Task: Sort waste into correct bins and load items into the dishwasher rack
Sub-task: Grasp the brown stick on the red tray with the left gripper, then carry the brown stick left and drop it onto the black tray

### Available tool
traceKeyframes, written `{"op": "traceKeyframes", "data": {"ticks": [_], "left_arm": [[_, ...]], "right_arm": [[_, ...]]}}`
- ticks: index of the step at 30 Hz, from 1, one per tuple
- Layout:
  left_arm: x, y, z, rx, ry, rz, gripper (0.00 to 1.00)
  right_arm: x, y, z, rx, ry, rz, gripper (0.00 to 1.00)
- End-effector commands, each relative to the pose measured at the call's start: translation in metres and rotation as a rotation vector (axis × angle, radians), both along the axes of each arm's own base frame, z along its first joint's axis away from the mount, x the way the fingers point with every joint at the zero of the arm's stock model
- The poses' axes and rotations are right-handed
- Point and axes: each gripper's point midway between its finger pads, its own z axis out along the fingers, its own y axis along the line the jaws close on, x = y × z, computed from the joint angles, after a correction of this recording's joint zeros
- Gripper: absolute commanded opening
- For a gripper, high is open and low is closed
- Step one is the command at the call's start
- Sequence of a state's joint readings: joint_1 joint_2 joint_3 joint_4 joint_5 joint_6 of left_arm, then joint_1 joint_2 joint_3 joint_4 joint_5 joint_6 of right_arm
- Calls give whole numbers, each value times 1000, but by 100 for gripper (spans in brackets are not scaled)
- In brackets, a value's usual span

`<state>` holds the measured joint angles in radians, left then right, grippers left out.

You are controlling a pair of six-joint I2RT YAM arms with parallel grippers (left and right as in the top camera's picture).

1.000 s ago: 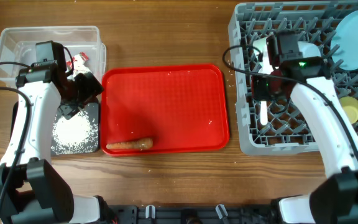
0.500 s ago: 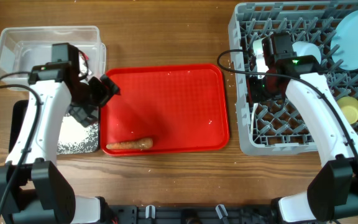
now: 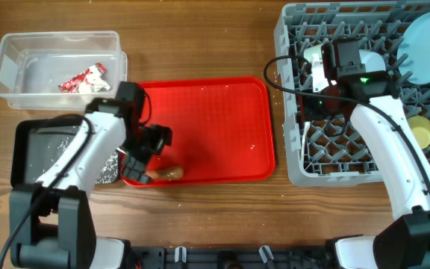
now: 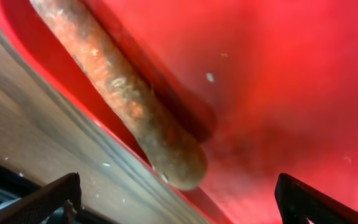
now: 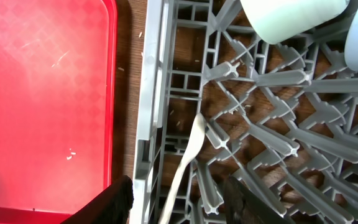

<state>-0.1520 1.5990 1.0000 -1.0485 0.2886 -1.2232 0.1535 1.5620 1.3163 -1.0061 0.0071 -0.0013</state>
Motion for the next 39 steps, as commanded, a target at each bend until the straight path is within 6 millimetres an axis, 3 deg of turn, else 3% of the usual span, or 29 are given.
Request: {"op": "traceKeyframes", "data": {"ticks": [1, 13, 20, 24, 27, 31, 33, 39], "left_arm": [[-8, 5, -18, 81, 7, 78, 100], [1, 15, -54, 130, -91, 80, 98], [6, 17, -55, 138, -112, 81, 75], [11, 17, -55, 144, -136, 82, 53], [17, 18, -54, 146, -159, 84, 45], [20, 17, -54, 146, -171, 85, 18], [20, 19, -54, 157, -174, 85, 9], [23, 26, -55, 194, -187, 83, 8]], "right_arm": [[0, 3, 7, 22, -18, -6, 50], [0, 3, 7, 21, -14, -6, 50], [-1, 3, 7, 21, -13, -6, 49], [-2, 2, 6, 20, -7, -6, 50], [-2, 2, 6, 20, -7, -6, 49], [-3, 2, 6, 19, -2, -6, 49], [-3, 2, 6, 19, -2, -6, 49], [-3, 2, 6, 19, -2, -6, 49]]}}
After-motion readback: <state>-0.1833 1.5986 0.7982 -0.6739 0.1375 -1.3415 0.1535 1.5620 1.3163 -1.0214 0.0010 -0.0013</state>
